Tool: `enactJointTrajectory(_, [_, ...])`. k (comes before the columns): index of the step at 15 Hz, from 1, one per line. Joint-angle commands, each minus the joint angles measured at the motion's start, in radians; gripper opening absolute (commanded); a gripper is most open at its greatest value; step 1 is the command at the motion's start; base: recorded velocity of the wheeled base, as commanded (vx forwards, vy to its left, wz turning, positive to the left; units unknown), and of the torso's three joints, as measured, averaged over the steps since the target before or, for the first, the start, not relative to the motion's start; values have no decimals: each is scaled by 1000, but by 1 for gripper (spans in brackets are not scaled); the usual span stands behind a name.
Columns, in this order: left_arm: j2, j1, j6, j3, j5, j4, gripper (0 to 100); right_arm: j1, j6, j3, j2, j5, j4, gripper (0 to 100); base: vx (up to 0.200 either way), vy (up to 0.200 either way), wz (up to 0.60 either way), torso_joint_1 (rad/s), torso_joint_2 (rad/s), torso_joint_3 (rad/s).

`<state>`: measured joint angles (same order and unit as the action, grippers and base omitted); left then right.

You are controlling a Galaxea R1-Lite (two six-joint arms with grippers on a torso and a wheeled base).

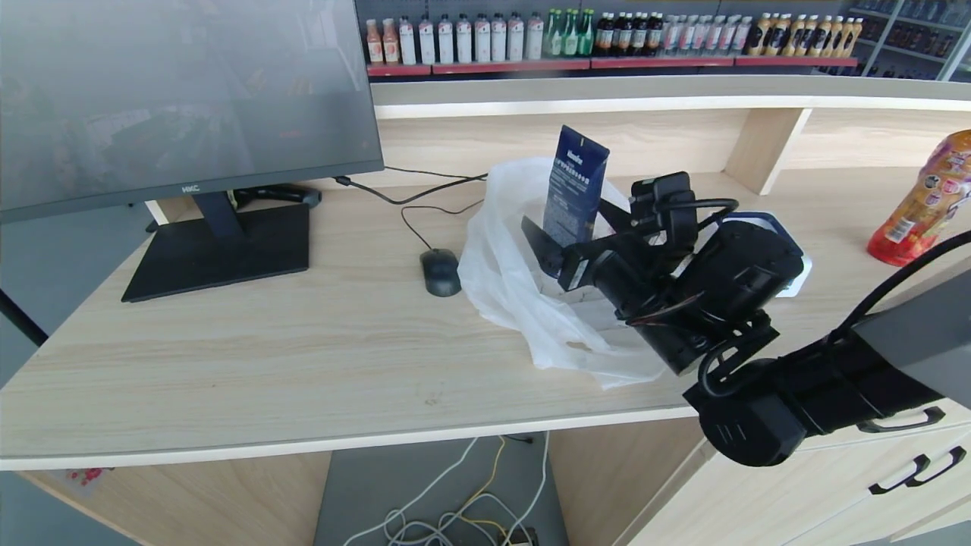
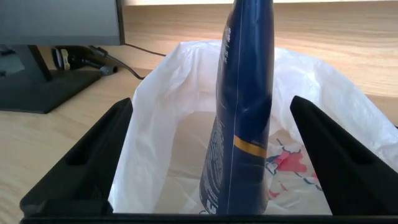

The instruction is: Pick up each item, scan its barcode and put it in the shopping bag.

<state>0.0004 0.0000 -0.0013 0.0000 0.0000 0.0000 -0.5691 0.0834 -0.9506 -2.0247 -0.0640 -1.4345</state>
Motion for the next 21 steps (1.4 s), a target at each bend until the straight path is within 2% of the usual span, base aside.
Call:
enactJointTrajectory(1, [0, 0, 0, 0, 0, 0, 100, -1, 4, 92, 98, 0, -12, 100, 0, 0, 0, 0, 0, 0])
enactJointTrajectory(5, [0, 0, 0, 0, 0, 0, 100, -1, 7, 233, 218, 0, -26, 100, 0, 0, 0, 0, 0, 0])
enactJointTrajectory(21, [0, 0, 0, 0, 0, 0, 100, 0, 1, 532, 501, 4, -41, 100, 0, 0, 0, 0, 0, 0])
